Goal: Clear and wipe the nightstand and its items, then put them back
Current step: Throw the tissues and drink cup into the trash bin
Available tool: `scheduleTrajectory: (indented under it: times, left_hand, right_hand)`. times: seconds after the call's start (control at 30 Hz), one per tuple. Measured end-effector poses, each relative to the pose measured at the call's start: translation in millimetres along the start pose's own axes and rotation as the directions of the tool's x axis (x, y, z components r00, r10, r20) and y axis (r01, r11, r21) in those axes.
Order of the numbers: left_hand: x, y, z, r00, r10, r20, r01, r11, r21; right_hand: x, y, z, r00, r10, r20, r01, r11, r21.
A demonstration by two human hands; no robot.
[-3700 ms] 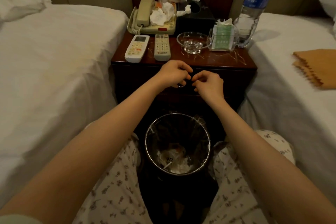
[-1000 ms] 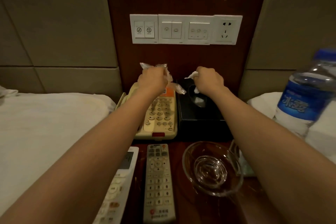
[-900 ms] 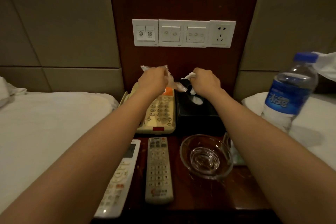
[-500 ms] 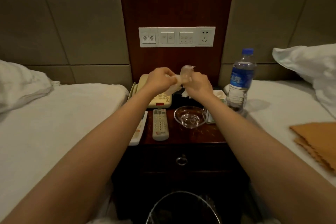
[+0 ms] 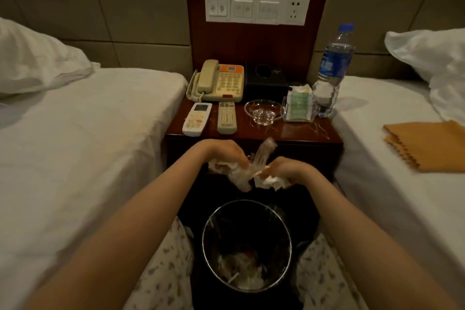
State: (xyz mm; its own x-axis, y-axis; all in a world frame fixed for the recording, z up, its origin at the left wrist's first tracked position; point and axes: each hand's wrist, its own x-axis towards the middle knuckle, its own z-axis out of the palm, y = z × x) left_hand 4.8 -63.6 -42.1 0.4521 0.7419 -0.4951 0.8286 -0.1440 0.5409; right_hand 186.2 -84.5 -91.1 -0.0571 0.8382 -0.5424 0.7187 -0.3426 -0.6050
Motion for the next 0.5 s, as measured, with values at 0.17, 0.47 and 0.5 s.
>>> scheduleTrajectory:
  times: [0.17, 0.47, 0.5]
  left_hand:
    - [27.3, -29.0, 52.7, 0.978, -0.192, 0.081, 0.175, 0.968, 0.179]
    - [44.2, -45.6, 93.1, 0.946, -0.288, 0.147, 0.27, 0.954, 0.13]
    - [44.5, -45.7, 91.0, 0.948, -0.282, 0.147, 0.271, 0.958, 0.092]
  right_hand:
    - [6.5, 29.9, 32.4, 0.985, 0.163, 0.049, -0.157, 0.981, -0.114]
    - [19.5, 55.9, 59.8, 0.954, 0.249, 0.167, -0.236, 0.967, -0.091]
    - [21.0, 54.8, 61.2, 0.954, 0.246, 0.173, -0.23, 0.967, -0.107]
